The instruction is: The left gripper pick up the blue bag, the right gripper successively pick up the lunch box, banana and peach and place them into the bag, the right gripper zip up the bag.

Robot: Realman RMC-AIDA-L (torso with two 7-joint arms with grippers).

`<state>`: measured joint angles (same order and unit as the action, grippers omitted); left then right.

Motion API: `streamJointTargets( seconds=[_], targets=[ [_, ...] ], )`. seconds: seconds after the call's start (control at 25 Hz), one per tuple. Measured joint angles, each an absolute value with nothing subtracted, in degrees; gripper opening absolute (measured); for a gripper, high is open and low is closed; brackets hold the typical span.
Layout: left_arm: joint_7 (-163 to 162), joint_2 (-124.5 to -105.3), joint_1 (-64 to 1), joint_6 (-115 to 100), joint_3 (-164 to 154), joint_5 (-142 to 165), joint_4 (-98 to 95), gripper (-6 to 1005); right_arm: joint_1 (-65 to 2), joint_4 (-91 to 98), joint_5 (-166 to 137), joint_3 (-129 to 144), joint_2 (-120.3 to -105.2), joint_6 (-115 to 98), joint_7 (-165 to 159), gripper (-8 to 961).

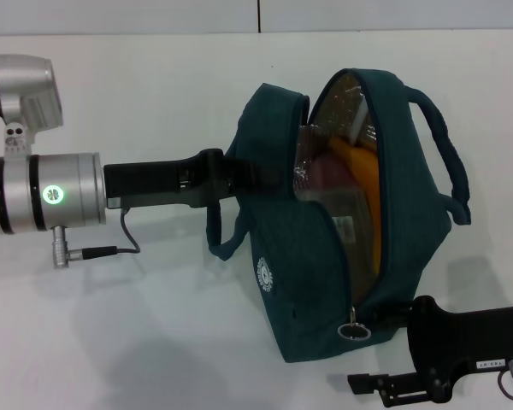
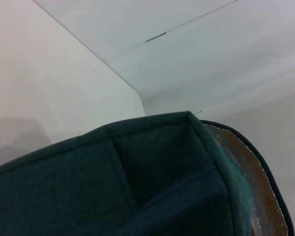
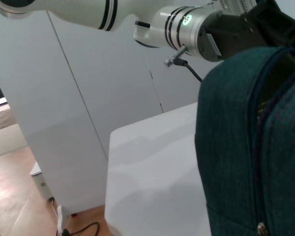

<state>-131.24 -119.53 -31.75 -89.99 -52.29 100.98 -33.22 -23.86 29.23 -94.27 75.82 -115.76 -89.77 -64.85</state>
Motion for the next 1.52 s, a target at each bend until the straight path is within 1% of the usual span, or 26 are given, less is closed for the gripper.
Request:
streamJointTargets(
  seconds=[0.28,0.52,0.72,1.16,1.52],
  targets=[
    [-131.2,-119.53,-31.6,-90.1,-52.3,101.0,-33.2,49,-23.8,29.0,-93.6,75.7,-115.74,-88.9,-65.0,684],
    [-131.2,-119.58,-31.5,-90.1,-52.3,101.0,-33.2,49,-23.8,29.0,-93.4,74.2,-115.67,-88.8,-65.3,482],
    [-131.2,-119.62,-31.5,-90.1,-52.3,101.0,-33.2,49,-23.8,28.9,-93.5,74.0,-115.66,-88.8,-65.3,264],
    [-131.2,-119.70,-31.6,-90.1,-52.3,101.0,-33.2,50,-23.9,29.0,-93.8,74.2,-115.58,-88.6,-65.5,244],
    [-131.3,-119.71,-31.6,-90.1,-52.4,101.0,-33.2,50,-24.3,29.2,-94.0,74.4,-115.57,-88.2,-65.6,97]
  ],
)
